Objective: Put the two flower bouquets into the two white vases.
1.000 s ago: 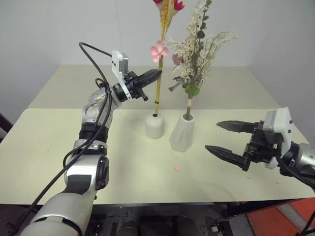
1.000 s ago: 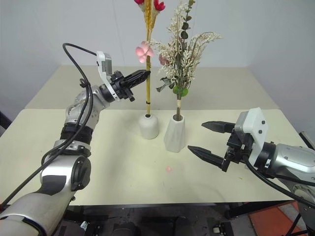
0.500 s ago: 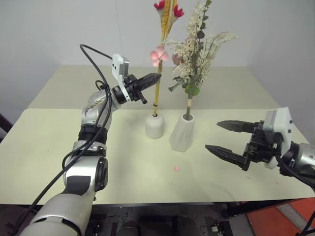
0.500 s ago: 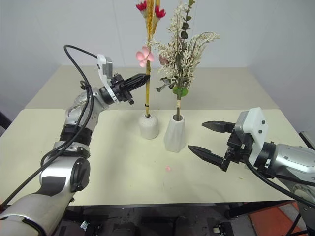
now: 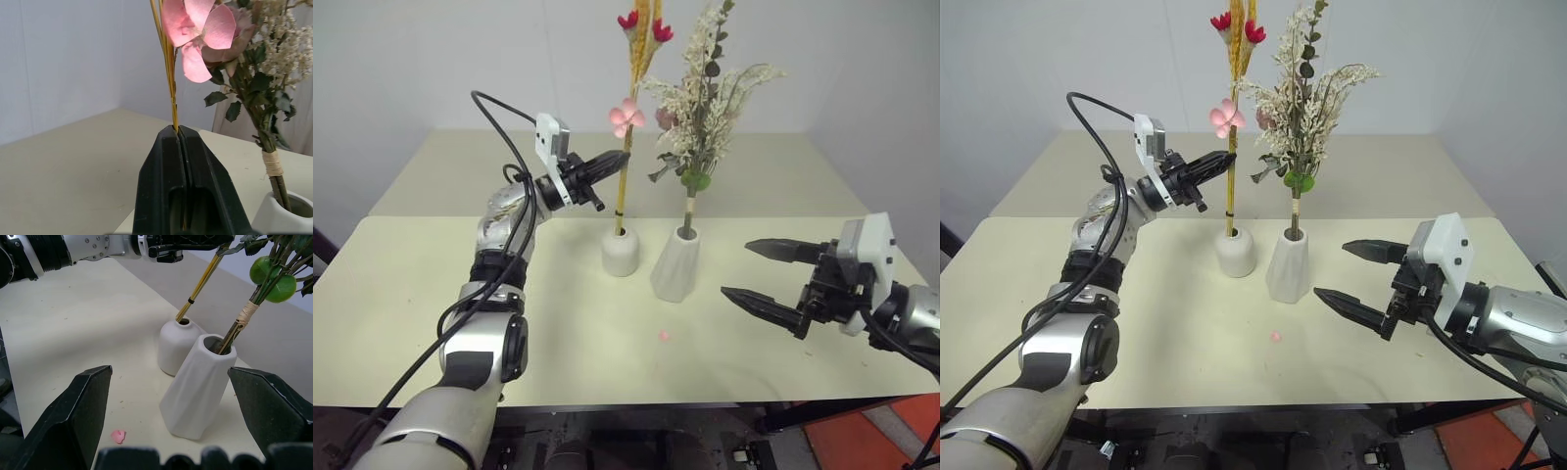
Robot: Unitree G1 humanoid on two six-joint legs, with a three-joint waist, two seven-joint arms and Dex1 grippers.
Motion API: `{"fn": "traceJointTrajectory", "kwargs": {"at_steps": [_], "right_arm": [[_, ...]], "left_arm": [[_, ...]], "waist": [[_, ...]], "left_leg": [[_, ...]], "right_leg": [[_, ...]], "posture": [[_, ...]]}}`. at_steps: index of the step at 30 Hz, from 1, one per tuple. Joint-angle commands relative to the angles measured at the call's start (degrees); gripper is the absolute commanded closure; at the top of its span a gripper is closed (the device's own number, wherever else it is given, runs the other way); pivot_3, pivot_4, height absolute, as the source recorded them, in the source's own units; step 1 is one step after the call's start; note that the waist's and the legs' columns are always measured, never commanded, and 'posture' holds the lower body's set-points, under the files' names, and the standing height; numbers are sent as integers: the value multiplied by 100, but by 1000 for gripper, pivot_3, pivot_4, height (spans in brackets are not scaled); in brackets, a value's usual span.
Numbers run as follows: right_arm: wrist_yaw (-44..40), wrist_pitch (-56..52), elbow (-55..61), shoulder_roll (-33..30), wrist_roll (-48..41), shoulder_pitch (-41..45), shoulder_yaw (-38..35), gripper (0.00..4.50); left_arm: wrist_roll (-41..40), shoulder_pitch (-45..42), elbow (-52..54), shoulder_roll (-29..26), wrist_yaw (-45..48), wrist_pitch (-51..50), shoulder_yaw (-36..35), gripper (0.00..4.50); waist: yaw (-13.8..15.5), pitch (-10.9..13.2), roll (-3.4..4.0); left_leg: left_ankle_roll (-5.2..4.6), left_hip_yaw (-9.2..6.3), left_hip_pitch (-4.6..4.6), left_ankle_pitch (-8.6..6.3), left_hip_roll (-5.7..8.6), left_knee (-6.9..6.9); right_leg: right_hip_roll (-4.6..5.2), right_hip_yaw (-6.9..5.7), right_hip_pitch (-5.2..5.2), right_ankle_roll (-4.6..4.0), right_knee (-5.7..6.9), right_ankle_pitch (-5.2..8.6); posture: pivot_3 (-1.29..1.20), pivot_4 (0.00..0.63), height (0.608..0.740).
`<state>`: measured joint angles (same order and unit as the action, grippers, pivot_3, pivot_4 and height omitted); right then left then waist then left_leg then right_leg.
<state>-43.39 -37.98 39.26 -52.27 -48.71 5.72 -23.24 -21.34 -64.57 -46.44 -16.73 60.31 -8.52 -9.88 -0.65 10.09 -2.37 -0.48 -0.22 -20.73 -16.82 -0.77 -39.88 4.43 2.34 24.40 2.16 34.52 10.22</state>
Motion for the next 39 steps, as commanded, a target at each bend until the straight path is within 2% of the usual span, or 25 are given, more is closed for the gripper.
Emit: {"fn": "traceJointTrajectory", "kwargs": {"at_steps": [1, 39], "right_arm": [[58, 38, 148, -7, -122, 52, -102, 0], [226, 90, 171, 73, -170, 141, -17, 0]], "left_arm": [[-54, -246, -35, 23, -37, 102, -64, 4471], [-58, -462, -318, 95, 77, 195, -79, 4471]], "waist": [[0, 0, 0], [-1, 0, 0]], "left_leg": [[0, 0, 0, 0, 0, 0], [-1, 0, -2, 0, 0, 0]], "right_leg": [[0, 0, 0, 0, 0, 0], [0, 0, 1, 1, -1, -1]], "posture": [[0, 150, 740], [0, 150, 740]]}}
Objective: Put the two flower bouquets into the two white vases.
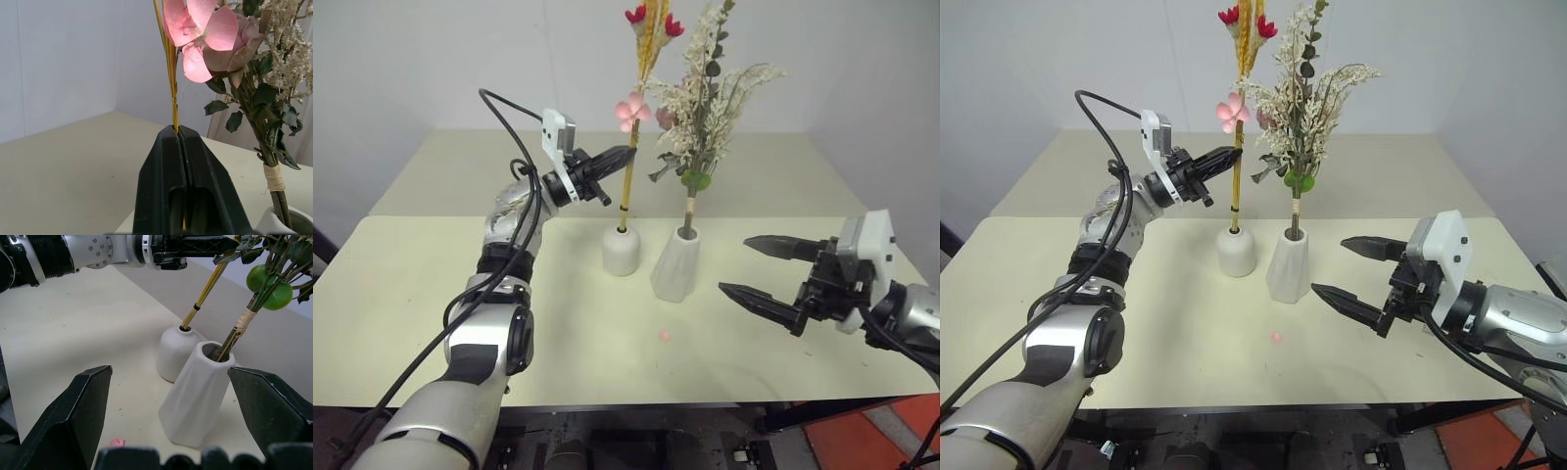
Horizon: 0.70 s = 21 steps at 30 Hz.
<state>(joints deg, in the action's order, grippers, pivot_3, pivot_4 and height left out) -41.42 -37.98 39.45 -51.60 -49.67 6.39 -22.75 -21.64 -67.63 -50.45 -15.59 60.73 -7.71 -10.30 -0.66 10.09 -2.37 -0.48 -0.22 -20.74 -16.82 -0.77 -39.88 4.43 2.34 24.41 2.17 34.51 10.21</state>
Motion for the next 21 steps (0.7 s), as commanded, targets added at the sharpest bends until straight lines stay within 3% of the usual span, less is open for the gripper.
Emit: {"fn": "traceJointTrajectory", "kwargs": {"at_steps": [1, 21], "right_arm": [[30, 90, 155, 6, -79, 67, -75, 0], [64, 100, 160, 26, -63, 36, -102, 0]], "left_arm": [[-18, -152, 74, -15, 27, 124, -33, 4471], [121, 57, 114, 52, 17, 218, 20, 4471]], "waist": [[1, 0, 0], [0, 0, 0]], "left_leg": [[0, 0, 0, 0, 0, 0], [0, 0, 0, 0, 0, 0]], "right_leg": [[0, 0, 0, 0, 0, 0], [0, 0, 0, 0, 1, 0]], "posture": [[0, 150, 740], [0, 150, 740]]}}
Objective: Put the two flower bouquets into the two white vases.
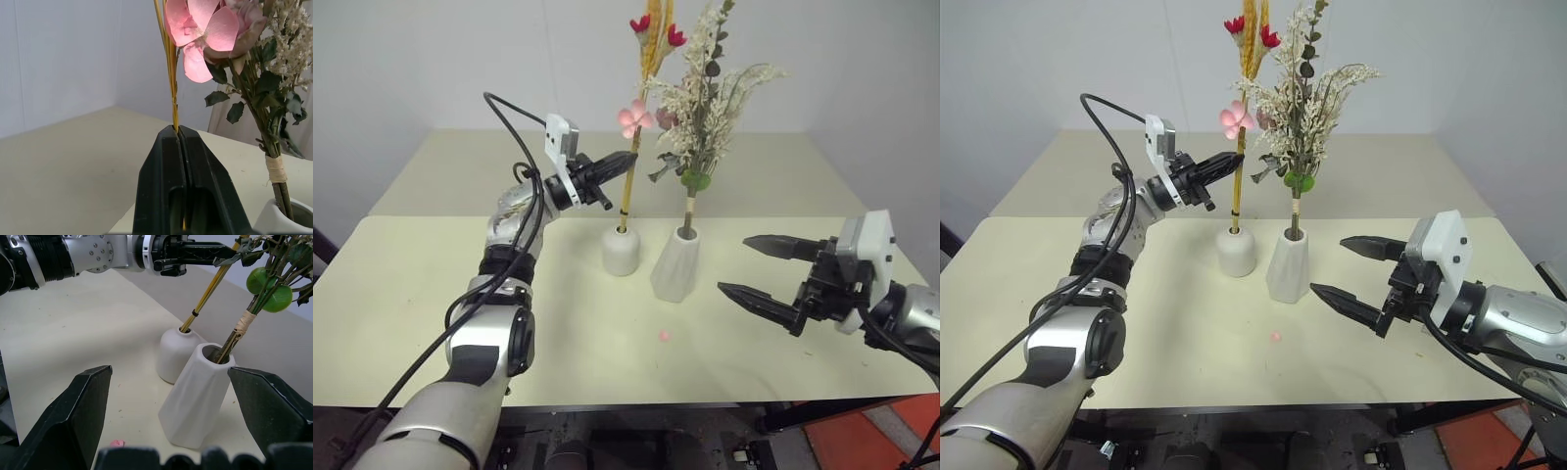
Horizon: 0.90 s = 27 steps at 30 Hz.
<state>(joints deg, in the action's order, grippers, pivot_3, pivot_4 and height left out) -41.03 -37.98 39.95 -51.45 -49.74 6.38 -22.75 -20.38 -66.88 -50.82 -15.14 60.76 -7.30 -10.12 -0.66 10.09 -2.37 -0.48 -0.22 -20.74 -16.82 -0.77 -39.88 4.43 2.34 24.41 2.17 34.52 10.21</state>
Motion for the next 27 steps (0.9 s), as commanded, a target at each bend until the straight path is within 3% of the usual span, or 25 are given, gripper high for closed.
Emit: {"fn": "traceJointTrajectory", "kwargs": {"at_steps": [1, 27], "right_arm": [[23, 104, 107, 14, -51, 34, -102, 0], [6, 154, 96, 71, 57, 35, -51, 0]], "left_arm": [[12, 8, 162, 8, 9, 188, 17, 4471], [160, 454, 368, 53, -80, 207, 191, 4471]], "waist": [[0, 0, 0], [-2, 0, 0]], "left_leg": [[0, 0, 0, 0, 0, 0], [0, 0, 3, 0, -1, 0]], "right_leg": [[0, 0, 0, 0, 0, 0], [0, 1, -1, 0, 4, 0]], "posture": [[0, 150, 740], [0, 150, 740]]}}
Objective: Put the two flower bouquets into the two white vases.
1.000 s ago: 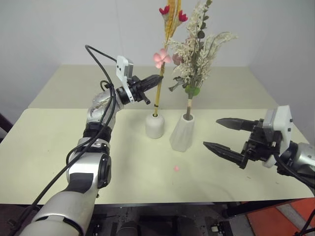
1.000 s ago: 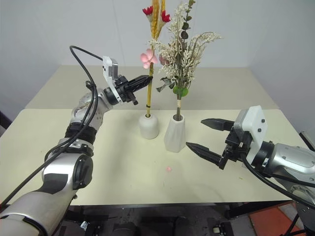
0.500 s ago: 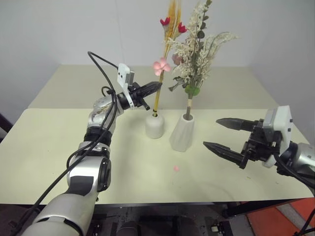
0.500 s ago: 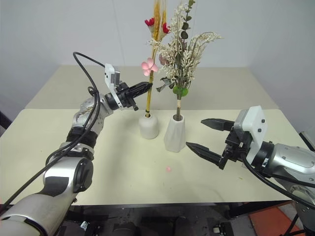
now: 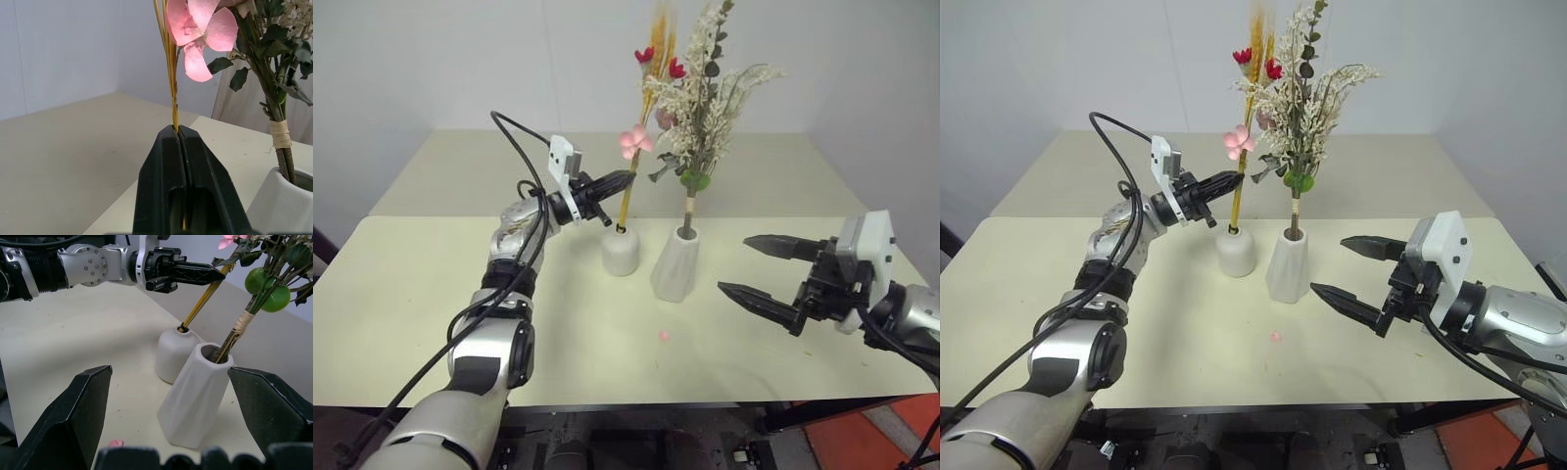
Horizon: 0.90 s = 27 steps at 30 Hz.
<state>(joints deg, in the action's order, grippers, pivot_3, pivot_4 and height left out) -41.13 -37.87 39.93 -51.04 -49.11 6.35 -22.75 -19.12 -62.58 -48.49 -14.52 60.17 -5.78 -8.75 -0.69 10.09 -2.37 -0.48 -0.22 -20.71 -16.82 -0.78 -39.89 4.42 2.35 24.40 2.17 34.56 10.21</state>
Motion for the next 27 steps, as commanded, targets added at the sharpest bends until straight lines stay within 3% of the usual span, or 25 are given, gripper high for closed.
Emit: {"fn": "traceJointTrajectory", "kwargs": {"at_steps": [1, 27], "right_arm": [[22, 144, 100, 35, -3, 40, -47, 0], [82, 153, 131, 151, 56, 36, -13, 0]], "left_arm": [[33, 15, 126, -12, -28, 53, 51, 4471], [-146, -78, 304, 39, 148, -112, 6, 4471]], "waist": [[0, 0, 0], [2, 0, 0]], "left_leg": [[0, 0, 0, 0, 0, 0], [0, 0, -1, 0, 1, 0]], "right_leg": [[0, 0, 0, 0, 1, 0], [0, 0, 0, 0, 0, 0]], "posture": [[0, 150, 740], [0, 150, 740]]}}
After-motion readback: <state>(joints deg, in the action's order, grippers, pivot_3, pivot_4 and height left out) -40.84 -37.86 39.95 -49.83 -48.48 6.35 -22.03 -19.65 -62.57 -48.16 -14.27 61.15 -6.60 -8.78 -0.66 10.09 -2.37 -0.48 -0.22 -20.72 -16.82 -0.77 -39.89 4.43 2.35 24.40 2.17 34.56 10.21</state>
